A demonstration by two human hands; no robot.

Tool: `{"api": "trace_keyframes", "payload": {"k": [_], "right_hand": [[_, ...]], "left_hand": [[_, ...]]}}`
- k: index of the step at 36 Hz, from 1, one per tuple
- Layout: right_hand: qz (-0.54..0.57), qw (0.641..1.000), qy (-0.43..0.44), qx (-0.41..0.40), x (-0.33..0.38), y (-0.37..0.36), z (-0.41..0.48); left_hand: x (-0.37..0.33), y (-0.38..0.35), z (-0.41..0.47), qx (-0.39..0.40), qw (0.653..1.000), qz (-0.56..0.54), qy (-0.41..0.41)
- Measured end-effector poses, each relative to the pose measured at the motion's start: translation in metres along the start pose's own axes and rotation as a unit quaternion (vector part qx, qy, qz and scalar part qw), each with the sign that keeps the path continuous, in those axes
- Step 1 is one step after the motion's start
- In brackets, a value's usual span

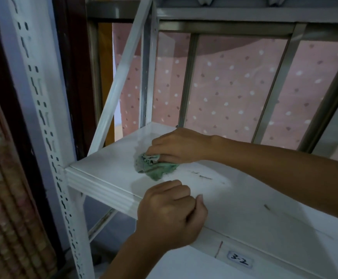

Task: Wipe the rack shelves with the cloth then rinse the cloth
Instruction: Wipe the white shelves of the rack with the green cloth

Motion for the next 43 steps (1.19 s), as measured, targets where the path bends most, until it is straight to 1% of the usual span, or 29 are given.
{"api": "trace_keyframes", "payload": {"k": [2,5,7,10,12,15,17,19,20,21,22,23,24,26,27,30,33,36,41,43], "right_hand": [[0.064,0.993,-0.09,0.047,-0.005,-0.001,-0.004],[0.18,0.954,-0.215,0.104,-0.016,-0.003,-0.017],[0.245,0.924,-0.274,0.106,-0.021,0.002,-0.025],[0.285,0.885,-0.359,0.084,-0.03,0.015,-0.035],[0.258,0.876,-0.404,0.057,-0.036,0.025,-0.045],[0.158,0.886,-0.432,0.051,-0.038,0.035,-0.066],[0.107,0.887,-0.445,0.062,-0.036,0.038,-0.083],[0.072,0.879,-0.466,0.074,-0.033,0.039,-0.099],[0.061,0.874,-0.475,0.081,-0.03,0.04,-0.107],[0.055,0.869,-0.485,0.085,-0.028,0.041,-0.114],[0.05,0.863,-0.496,0.086,-0.025,0.043,-0.121],[0.046,0.857,-0.505,0.087,-0.021,0.047,-0.127],[0.042,0.852,-0.515,0.085,-0.018,0.051,-0.134],[0.032,0.844,-0.53,0.075,-0.013,0.059,-0.146],[0.021,0.84,-0.537,0.072,-0.01,0.064,-0.151],[-0.029,0.827,-0.558,0.068,0.001,0.075,-0.169],[-0.06,0.813,-0.576,0.067,0.019,0.08,-0.189],[-0.079,0.792,-0.602,0.072,0.039,0.084,-0.213],[-0.117,0.737,-0.665,-0.021,0.076,0.12,-0.264],[-0.112,0.713,-0.691,-0.04,0.097,0.131,-0.29]], "left_hand": [[0.006,0.003,0.005,0.002,0.999,-0.021,0.027],[0.026,0.018,0.021,0.002,0.999,-0.014,0.051],[0.053,0.025,0.037,0.023,0.995,0.036,0.092],[0.094,0.022,0.06,0.085,0.982,0.099,0.136],[0.118,0.004,0.062,0.168,0.966,0.127,0.148],[0.134,-0.019,0.054,0.3,0.928,0.165,0.147],[0.142,-0.022,0.048,0.346,0.911,0.177,0.14],[0.15,-0.028,0.043,0.383,0.901,0.16,0.128],[0.154,-0.033,0.036,0.416,0.886,0.15,0.142],[0.154,-0.036,0.032,0.454,0.865,0.16,0.139],[0.154,-0.036,0.03,0.473,0.853,0.181,0.125],[0.154,-0.034,0.032,0.48,0.844,0.197,0.136],[0.156,-0.032,0.035,0.473,0.848,0.198,0.136],[0.161,-0.033,0.039,0.448,0.867,0.187,0.116],[0.167,-0.033,0.037,0.439,0.872,0.182,0.119],[0.177,-0.033,0.032,0.441,0.868,0.196,0.116],[0.172,-0.037,0.03,0.441,0.867,0.196,0.122],[0.169,-0.046,0.03,0.435,0.865,0.199,0.151],[0.154,-0.063,0.029,0.424,0.871,0.194,0.158],[0.146,-0.069,0.031,0.425,0.87,0.198,0.154]]}}
Point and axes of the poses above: each hand's wrist, its own z-axis towards the middle knuckle, its own y-axis out of the back of the hand, x = y × z, the point moved 7 cm from there along z, towards the middle knuckle, and after that the axes turned 9 degrees about -x, right-handed, at the moved point
